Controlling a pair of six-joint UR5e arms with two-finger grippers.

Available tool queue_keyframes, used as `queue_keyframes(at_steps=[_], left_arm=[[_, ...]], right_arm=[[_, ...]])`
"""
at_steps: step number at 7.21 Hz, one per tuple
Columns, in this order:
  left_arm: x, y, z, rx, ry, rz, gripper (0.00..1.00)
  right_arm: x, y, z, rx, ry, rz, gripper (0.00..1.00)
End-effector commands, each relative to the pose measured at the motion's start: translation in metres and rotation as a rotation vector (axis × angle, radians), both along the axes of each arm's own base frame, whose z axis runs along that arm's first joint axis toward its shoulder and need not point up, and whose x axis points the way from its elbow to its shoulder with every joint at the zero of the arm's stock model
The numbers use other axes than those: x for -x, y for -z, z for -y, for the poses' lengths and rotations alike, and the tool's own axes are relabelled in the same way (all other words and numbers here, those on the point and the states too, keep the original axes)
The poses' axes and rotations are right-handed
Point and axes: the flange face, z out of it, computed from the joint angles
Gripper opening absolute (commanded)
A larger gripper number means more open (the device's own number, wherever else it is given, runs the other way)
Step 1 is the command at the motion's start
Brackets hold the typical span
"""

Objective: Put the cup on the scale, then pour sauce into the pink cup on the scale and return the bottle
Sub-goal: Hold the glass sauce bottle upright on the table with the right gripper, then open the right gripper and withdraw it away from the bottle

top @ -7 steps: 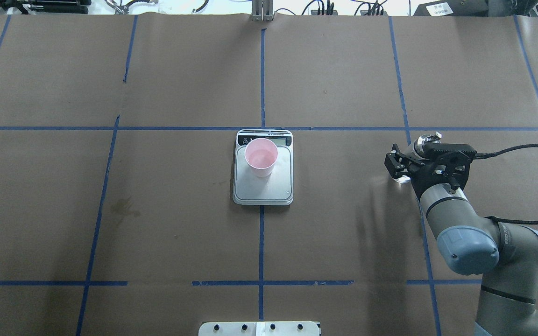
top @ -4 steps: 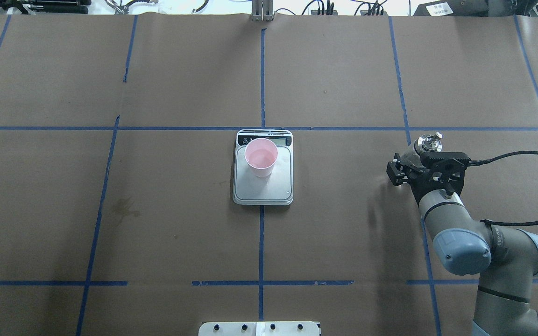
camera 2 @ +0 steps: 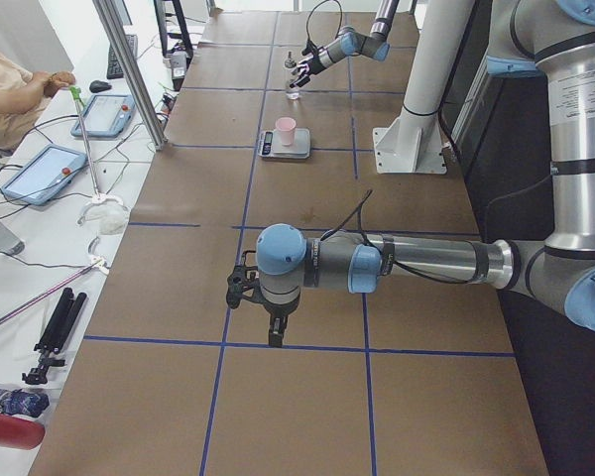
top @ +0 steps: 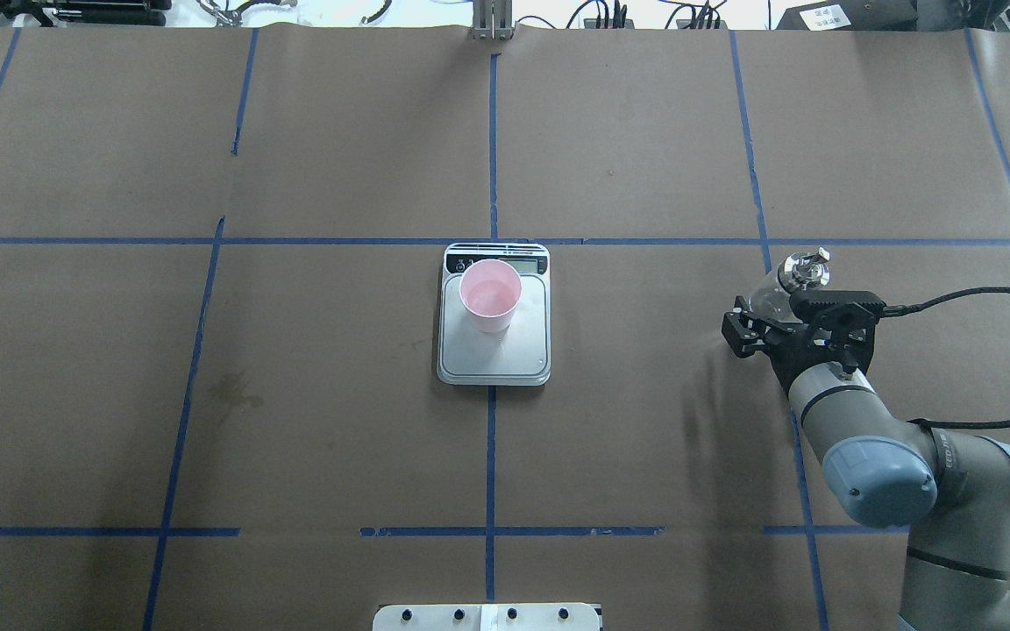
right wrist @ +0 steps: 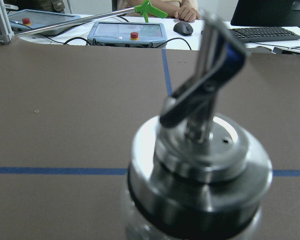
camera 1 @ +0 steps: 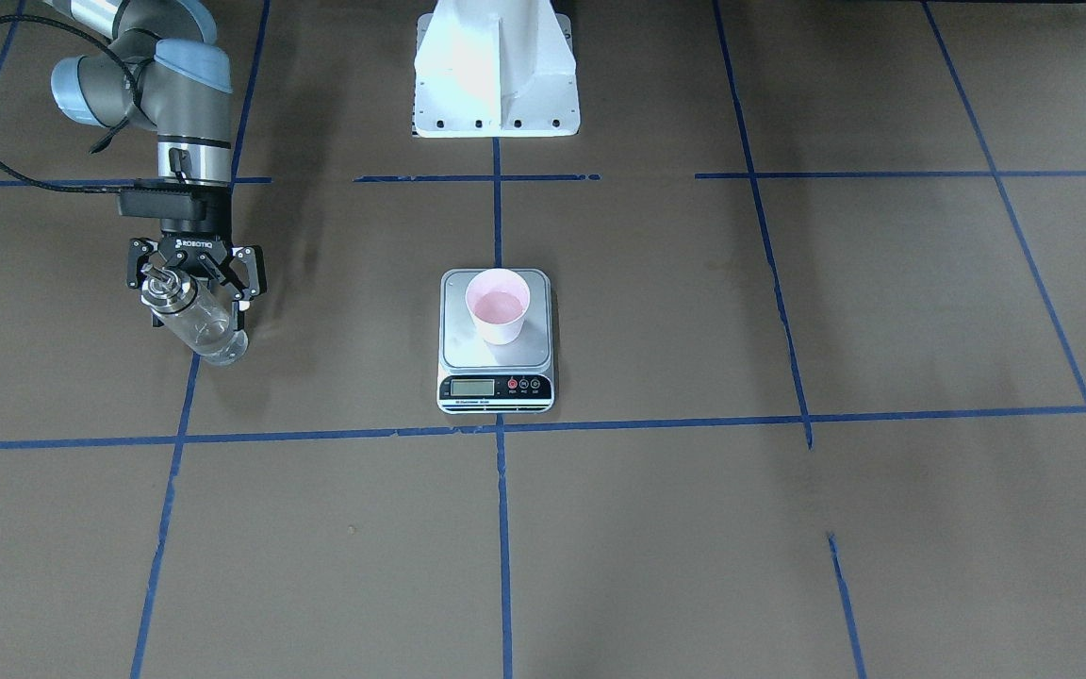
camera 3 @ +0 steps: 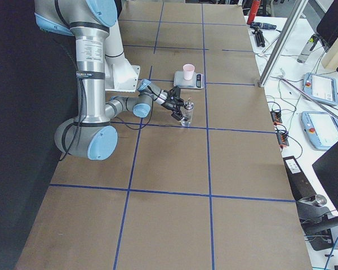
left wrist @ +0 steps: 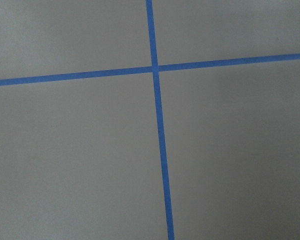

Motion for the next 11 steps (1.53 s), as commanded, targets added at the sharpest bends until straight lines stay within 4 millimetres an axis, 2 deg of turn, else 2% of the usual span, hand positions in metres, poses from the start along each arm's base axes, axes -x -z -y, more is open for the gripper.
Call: queue_keyframes(at_steps=[1, 3, 6, 8, 9, 11], left_arm=[[0.0, 0.001, 0.001, 0.0, 0.001, 0.0, 1.0], [-0.001, 0.001, 0.001, -0.002, -0.001, 0.0, 1.0], [0.0, 0.001, 0.001, -0.001, 0.0, 0.0, 1.0], [-0.001, 0.003, 0.003, -0.006, -0.001, 0.0, 1.0], [-0.001, 0.003, 0.003, -0.006, -0.001, 0.0, 1.0], [-0.001, 0.004, 0.004, -0.008, -0.001, 0.0, 1.0]], right_arm=[[-0.019, 0.002, -0.021, 0.008, 0.037, 0.006, 1.0], [-0.019, -0.005, -0.033, 0.012, 0.062, -0.004, 1.0], [-0.075, -0.033, -0.057, 0.053, 0.125, -0.05, 1.0], [-0.085, -0.047, -0.056, 0.043, 0.204, -0.16, 1.0], [-0.106, -0.056, -0.035, 0.058, 0.224, -0.22, 1.0], [-0.165, -0.067, 0.011, 0.101, 0.288, -0.312, 1.0]])
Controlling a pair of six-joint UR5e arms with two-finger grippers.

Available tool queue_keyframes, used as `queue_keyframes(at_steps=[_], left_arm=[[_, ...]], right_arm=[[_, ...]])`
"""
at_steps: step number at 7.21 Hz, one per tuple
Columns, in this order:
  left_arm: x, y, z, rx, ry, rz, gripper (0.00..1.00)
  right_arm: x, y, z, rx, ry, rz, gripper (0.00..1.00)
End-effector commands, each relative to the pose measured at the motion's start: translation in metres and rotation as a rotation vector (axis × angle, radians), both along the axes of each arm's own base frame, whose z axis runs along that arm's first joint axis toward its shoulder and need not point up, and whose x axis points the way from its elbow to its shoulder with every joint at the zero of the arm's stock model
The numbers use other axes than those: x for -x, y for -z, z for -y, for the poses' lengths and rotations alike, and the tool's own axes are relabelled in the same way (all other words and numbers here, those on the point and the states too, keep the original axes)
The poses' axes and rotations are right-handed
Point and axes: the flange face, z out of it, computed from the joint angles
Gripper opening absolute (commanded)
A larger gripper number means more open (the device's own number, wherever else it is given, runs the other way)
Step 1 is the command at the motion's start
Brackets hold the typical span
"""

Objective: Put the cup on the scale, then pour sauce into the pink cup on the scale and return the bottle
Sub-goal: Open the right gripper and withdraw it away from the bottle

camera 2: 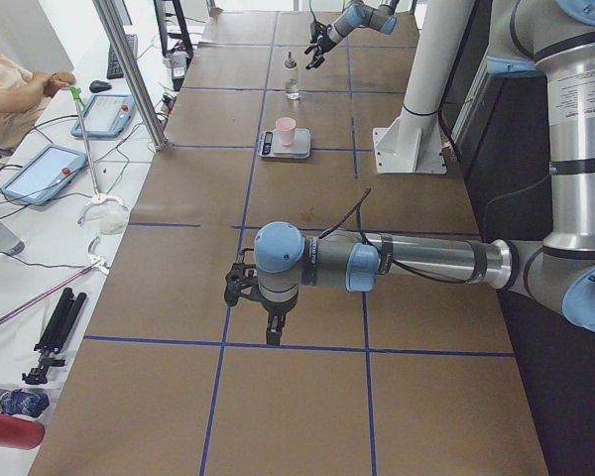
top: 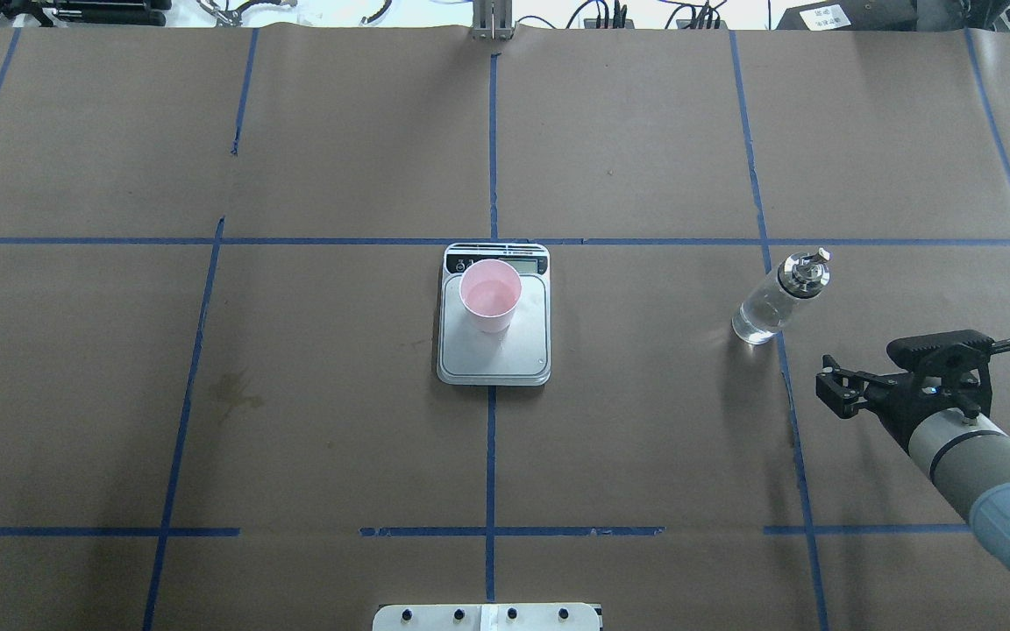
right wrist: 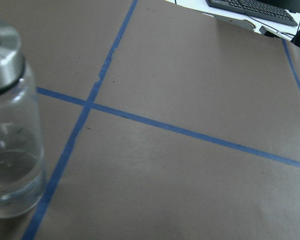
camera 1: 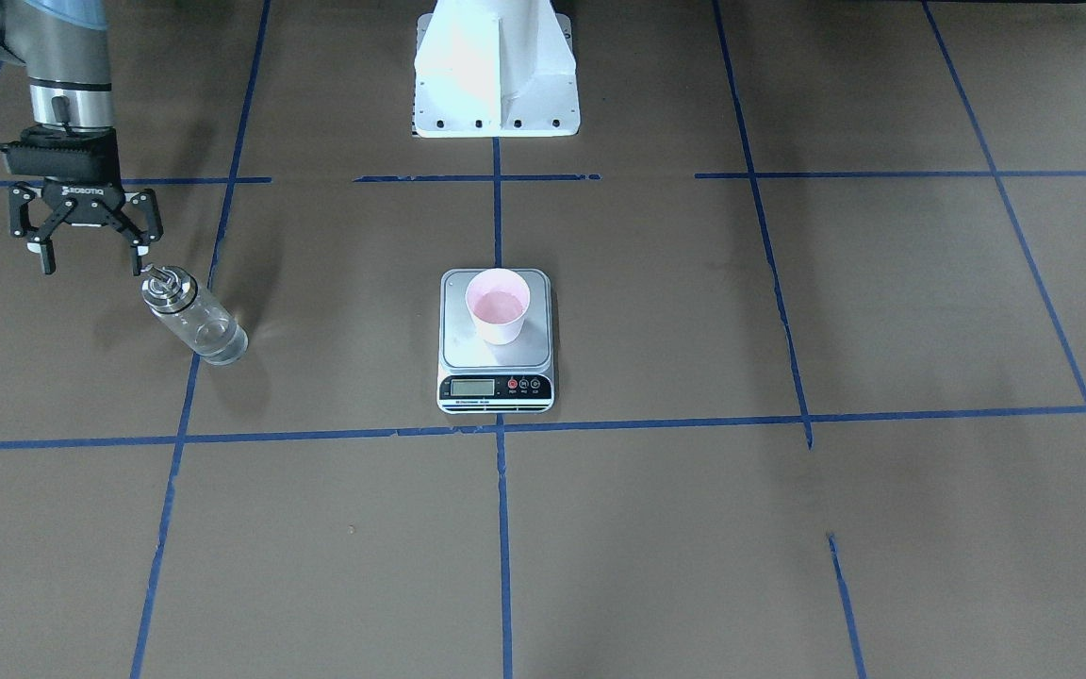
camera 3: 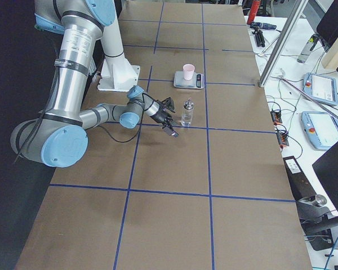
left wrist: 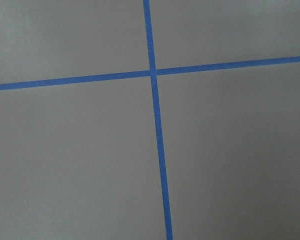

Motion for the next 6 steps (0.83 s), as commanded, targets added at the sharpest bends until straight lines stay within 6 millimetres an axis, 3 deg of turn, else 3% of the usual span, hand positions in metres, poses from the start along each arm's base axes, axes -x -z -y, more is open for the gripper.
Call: queue_keyframes(at_steps=[1, 3, 5, 6], left_arm=[[0.0, 0.001, 0.0, -0.002, 0.0, 0.0, 1.0], [0.0, 0.001, 0.0, -0.002, 0.0, 0.0, 1.0], [0.001, 0.001, 0.0, -0.003, 0.0, 0.0, 1.0], [0.0, 0.0, 0.0, -0.001, -0.001, 0.0, 1.0]], right_arm=[[-0.07, -0.01, 0.043, 0.038, 0.093, -0.074, 1.0], [-0.144, -0.038, 0.057, 0.116, 0.167, -0.049, 1.0], [-0.219, -0.097, 0.071, 0.273, 0.053, 0.02, 1.0], [-0.234, -0.131, 0.071, 0.321, 0.122, -0.011, 1.0]])
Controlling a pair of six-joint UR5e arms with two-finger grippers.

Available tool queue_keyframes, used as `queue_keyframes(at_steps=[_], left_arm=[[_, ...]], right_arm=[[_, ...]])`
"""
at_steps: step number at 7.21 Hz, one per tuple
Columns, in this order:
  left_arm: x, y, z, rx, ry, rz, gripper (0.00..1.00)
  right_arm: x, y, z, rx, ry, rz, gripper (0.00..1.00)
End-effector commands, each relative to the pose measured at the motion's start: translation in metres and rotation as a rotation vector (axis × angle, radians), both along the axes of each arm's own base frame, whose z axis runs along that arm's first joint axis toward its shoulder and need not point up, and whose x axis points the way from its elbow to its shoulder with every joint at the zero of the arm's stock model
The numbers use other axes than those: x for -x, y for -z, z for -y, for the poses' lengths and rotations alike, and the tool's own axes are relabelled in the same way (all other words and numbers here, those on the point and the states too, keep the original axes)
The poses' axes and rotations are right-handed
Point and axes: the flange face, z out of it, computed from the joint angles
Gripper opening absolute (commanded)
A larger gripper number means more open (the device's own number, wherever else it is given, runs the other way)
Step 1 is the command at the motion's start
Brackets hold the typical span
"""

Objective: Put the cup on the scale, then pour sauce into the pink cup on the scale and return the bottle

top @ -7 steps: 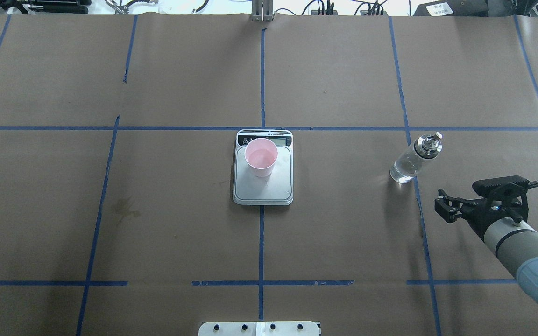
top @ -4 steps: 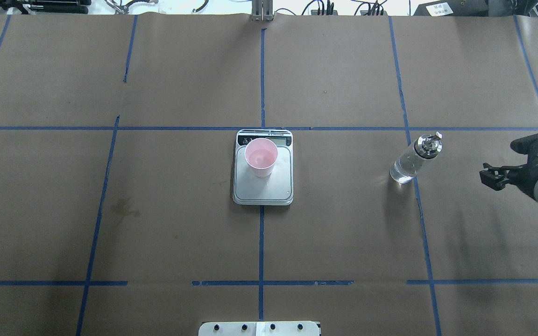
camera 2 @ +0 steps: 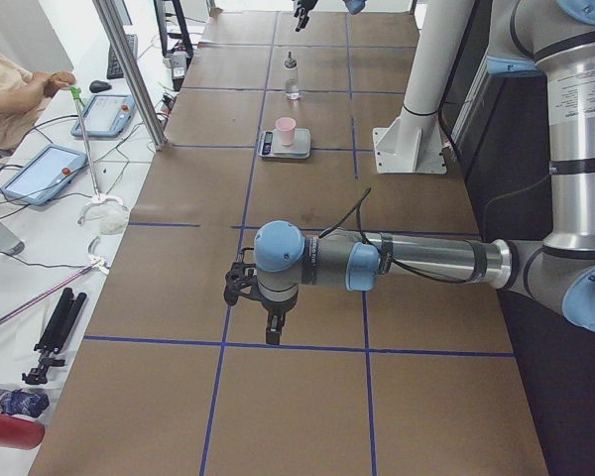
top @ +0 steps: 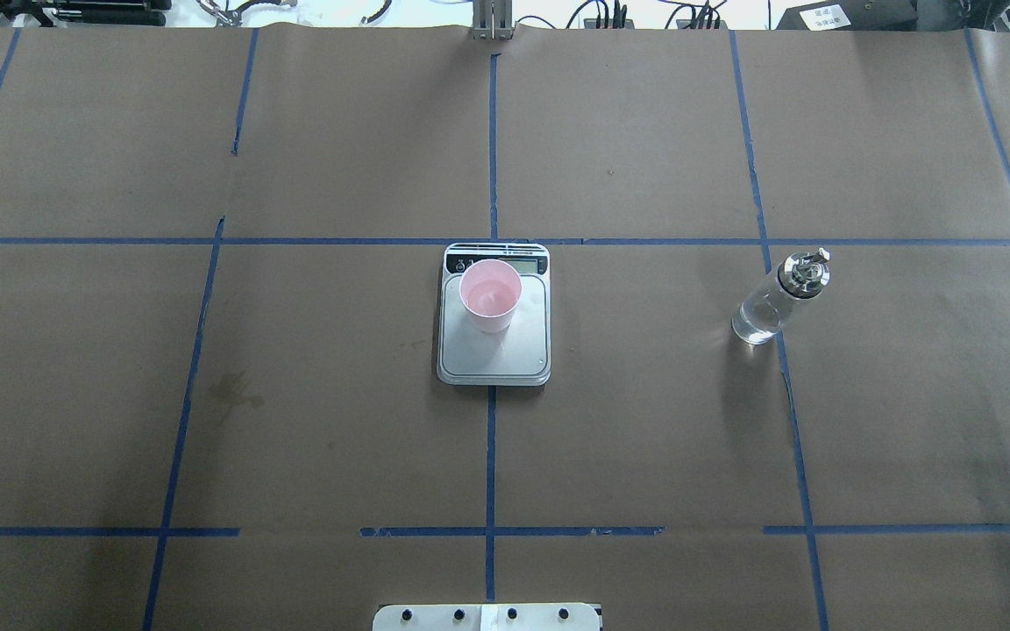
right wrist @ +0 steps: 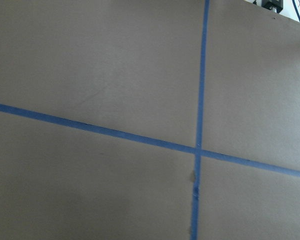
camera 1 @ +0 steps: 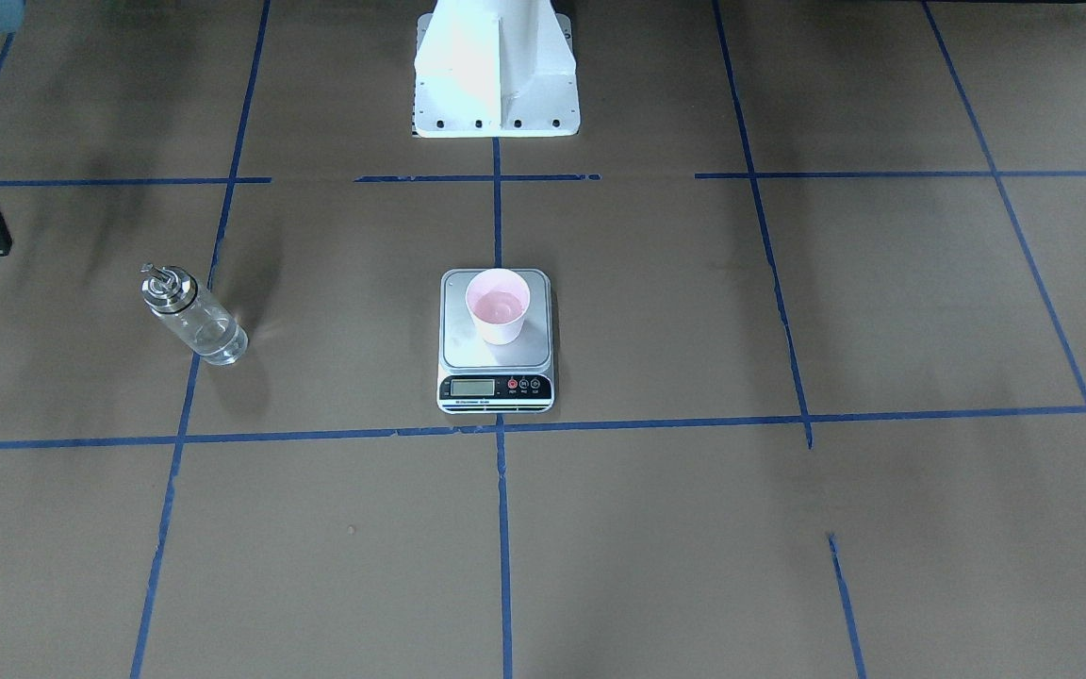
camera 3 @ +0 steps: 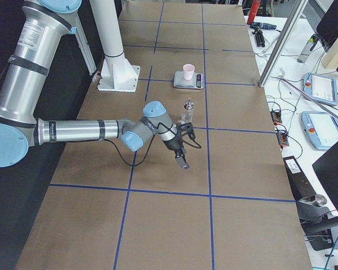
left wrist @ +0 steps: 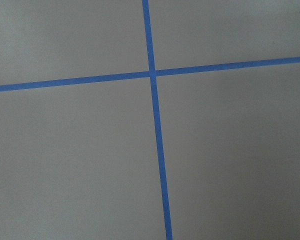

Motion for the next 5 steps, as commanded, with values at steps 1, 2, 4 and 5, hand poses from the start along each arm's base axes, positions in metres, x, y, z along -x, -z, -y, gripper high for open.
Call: queue_keyframes(at_steps=[1, 2, 4, 5], left_arm=[[0.0, 0.0, 0.001, -0.001, -0.001, 0.0, 1.0], [0.0, -0.001, 0.001, 0.001, -0.001, 0.0, 1.0], [0.0, -0.002, 0.001, 0.003, -0.002, 0.0, 1.0], [0.0, -0.004, 0.0, 0.007, -0.002, 0.0, 1.0]], right_arm=[[-0.053, -0.061, 0.014, 0.074, 0.106, 0.006, 1.0], [-0.063, -0.07, 0.028, 0.18, 0.133, 0.072, 1.0], [-0.077, -0.075, 0.032, 0.225, 0.17, 0.047, 1.0], [-0.095, -0.072, 0.033, 0.272, 0.165, 0.107, 1.0]])
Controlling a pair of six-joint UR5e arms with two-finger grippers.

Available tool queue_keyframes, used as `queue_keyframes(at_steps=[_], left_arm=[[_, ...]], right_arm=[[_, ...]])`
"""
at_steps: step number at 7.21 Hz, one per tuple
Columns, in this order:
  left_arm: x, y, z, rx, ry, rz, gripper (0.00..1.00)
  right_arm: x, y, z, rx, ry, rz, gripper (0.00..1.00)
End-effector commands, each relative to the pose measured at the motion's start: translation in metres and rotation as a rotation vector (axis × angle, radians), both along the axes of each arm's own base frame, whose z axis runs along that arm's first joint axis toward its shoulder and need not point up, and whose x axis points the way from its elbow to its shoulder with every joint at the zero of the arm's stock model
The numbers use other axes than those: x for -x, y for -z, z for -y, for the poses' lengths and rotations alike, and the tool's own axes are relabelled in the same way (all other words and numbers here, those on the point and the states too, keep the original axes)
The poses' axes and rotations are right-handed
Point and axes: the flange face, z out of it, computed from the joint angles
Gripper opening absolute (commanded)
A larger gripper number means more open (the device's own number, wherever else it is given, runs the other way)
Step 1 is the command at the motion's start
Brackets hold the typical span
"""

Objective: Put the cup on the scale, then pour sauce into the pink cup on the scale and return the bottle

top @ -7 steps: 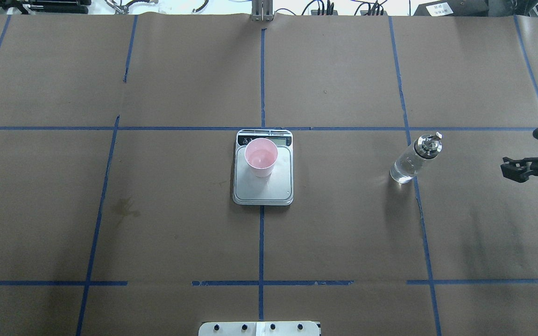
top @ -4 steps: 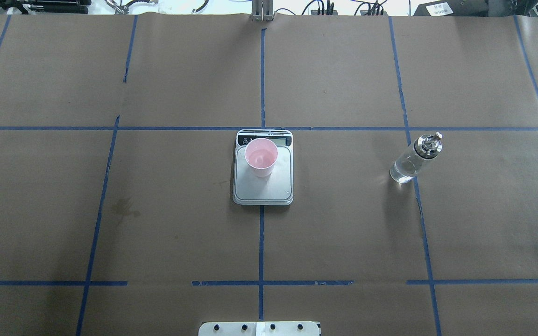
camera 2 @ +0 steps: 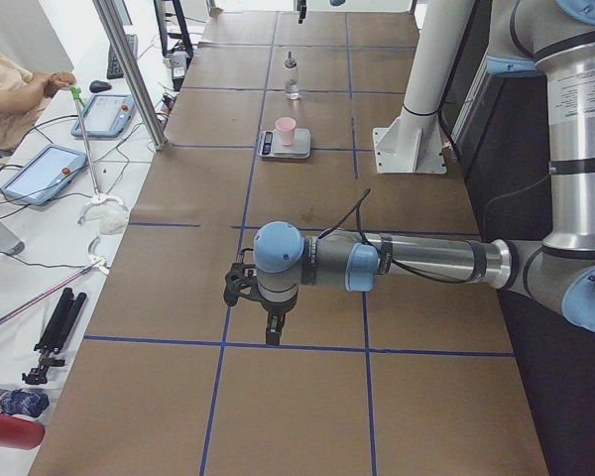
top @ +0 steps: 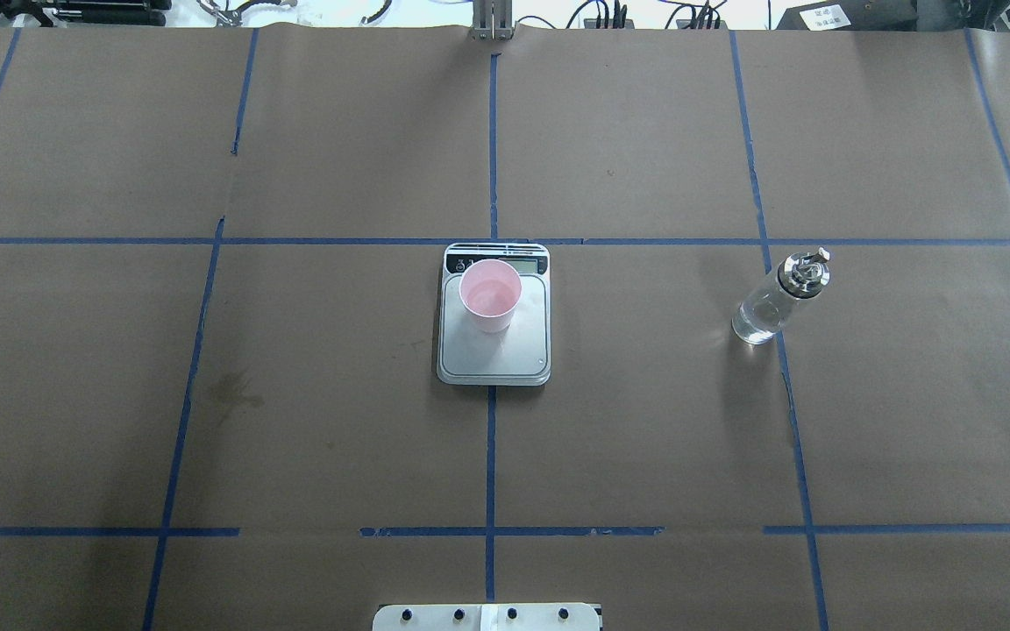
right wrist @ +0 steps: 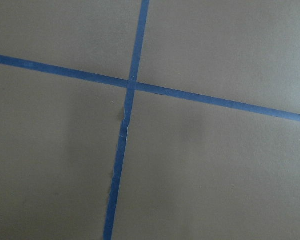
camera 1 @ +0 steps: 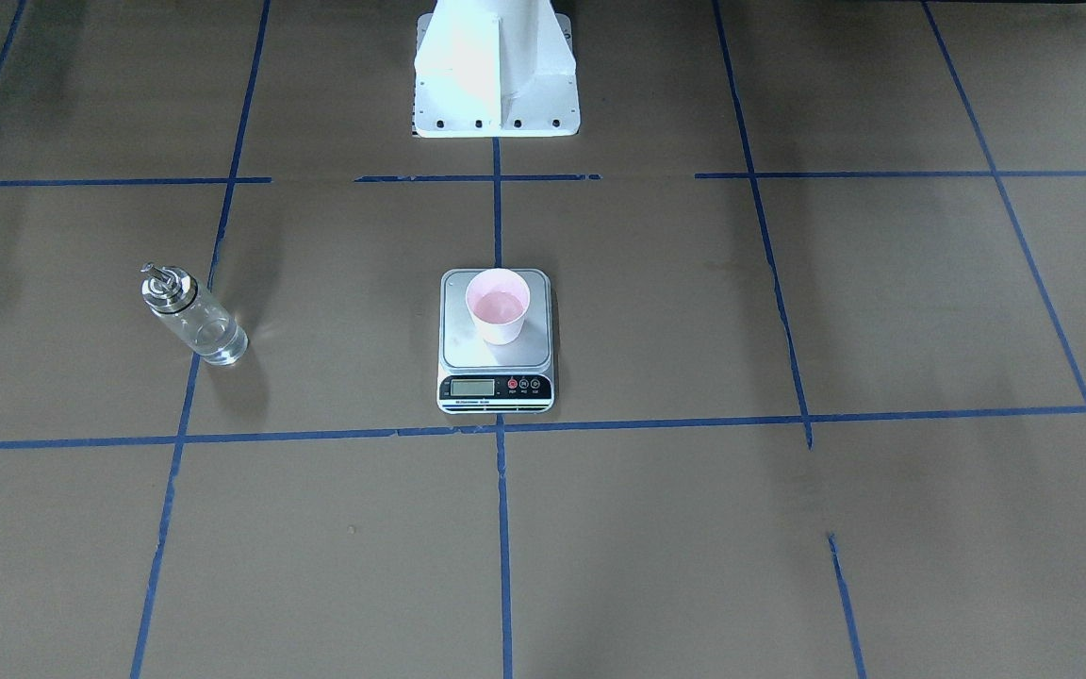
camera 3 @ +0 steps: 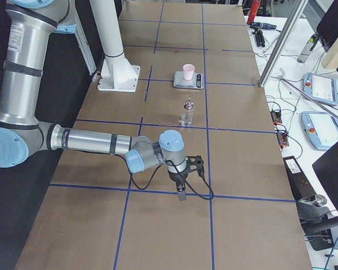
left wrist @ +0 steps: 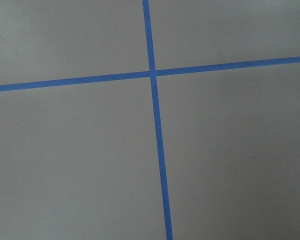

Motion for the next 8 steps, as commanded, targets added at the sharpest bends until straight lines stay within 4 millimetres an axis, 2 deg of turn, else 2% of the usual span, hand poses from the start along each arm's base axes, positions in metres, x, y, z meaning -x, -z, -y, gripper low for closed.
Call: queue_keyframes(at_steps=[1, 2, 4, 7, 8], left_arm=[[0.0, -0.002, 0.0, 0.004, 0.0, 0.0, 1.0], [0.0, -0.002, 0.0, -0.003, 0.0, 0.0, 1.0], [0.0, -0.003, 0.001, -0.01, 0.0, 0.0, 1.0], [0.0, -0.001, 0.002, -0.019, 0.001, 0.0, 1.0], [0.0, 0.003, 0.009, -0.022, 0.0, 0.008, 1.0]], right_arm=[[-0.049, 0.033, 0.039, 0.19, -0.066, 0.162, 1.0], [-0.07, 0.051, 0.05, 0.236, -0.101, 0.174, 1.0], [-0.087, 0.055, 0.048, 0.261, -0.139, 0.163, 1.0], [-0.086, 0.041, 0.039, 0.287, -0.148, 0.152, 1.0], [-0.086, 0.036, 0.035, 0.292, -0.143, 0.154, 1.0]])
